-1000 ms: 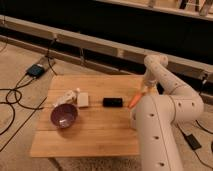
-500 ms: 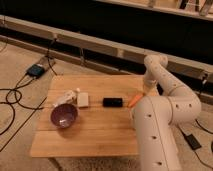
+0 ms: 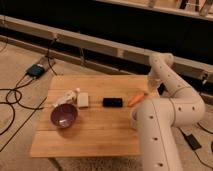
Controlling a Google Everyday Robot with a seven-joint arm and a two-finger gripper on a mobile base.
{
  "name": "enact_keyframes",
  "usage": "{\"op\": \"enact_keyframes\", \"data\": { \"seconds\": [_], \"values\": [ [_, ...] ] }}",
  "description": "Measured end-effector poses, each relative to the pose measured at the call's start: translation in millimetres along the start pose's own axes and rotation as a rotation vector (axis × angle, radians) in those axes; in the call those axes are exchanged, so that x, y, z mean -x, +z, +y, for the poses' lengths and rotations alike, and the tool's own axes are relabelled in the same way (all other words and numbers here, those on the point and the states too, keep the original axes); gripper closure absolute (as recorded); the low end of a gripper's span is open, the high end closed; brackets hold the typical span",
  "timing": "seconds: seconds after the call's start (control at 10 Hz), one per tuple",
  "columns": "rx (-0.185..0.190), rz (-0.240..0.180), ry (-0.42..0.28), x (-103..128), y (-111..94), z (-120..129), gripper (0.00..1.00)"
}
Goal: Drag the pepper across the table
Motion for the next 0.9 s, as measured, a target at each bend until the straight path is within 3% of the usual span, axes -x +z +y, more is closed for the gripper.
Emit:
{"op": "enact_keyframes", "data": {
  "seconds": [0.3,0.5,0.9],
  "values": [
    [0.004,-0.006,0.022,9.8,-5.5,-8.9,0.96],
    [0.020,0.025,0.031,4.6,-8.2,-8.7,0.82],
    [0.050,0.102,0.014,-19.3,-4.7,1.7,0.37]
  ]
}}
